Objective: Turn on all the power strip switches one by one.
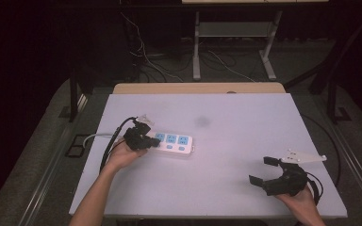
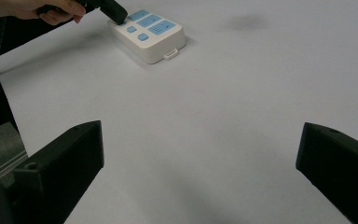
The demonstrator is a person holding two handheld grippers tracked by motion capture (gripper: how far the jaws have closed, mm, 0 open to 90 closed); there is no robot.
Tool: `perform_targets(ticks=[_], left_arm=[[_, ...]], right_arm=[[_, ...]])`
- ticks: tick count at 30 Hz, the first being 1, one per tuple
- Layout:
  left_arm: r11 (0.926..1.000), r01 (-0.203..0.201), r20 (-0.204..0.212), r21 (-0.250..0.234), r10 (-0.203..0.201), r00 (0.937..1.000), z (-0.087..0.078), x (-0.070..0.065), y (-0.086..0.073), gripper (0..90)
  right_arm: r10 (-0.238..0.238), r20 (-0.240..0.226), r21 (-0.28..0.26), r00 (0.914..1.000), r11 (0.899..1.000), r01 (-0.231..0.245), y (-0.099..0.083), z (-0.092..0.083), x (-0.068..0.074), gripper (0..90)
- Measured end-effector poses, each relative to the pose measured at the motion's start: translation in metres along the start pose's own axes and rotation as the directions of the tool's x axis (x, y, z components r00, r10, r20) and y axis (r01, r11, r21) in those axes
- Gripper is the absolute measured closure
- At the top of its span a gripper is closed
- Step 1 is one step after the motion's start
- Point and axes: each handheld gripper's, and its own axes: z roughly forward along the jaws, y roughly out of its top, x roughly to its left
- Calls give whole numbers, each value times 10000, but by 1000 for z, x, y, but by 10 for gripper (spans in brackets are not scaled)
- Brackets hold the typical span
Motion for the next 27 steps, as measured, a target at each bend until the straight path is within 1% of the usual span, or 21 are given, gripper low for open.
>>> perform_targets(ticks=[3, 5, 8, 11, 13, 17, 27], left_arm=[[10000, -32, -31, -17, 32, 10000, 0, -1, 0, 897], [10000, 21, -18, -78, -21, 10000, -1, 0, 1, 897], [9999, -119, 10, 27, 119, 9999, -2, -2, 0, 896], [9999, -150, 27, -61, 151, 9999, -4, -2, 1, 896], [9997, -99, 71, -231, 101, 9999, -6, -2, 1, 896], [9995, -148, 66, -285, 150, 9999, -9, -3, 3, 896], [9979, -539, 116, -368, 544, 9985, -18, -10, 16, 896]], right_arm=[[47, 29, -6, 10000, 10000, -47, 0, -1, -1, 6], [48, 26, -22, 10000, 10000, -48, 0, -1, -2, 5], [37, 22, -20, 10000, 10000, -37, 0, -2, -1, 6], [17, 11, -19, 10000, 10000, -17, 0, -1, -1, 5], [54, 5, -3, 10000, 10000, -54, 0, -1, -1, 6], [60, -6, -11, 10000, 10000, -60, -1, -1, -2, 6], [87, -31, -6, 10000, 10000, -87, 0, -1, -2, 6]])
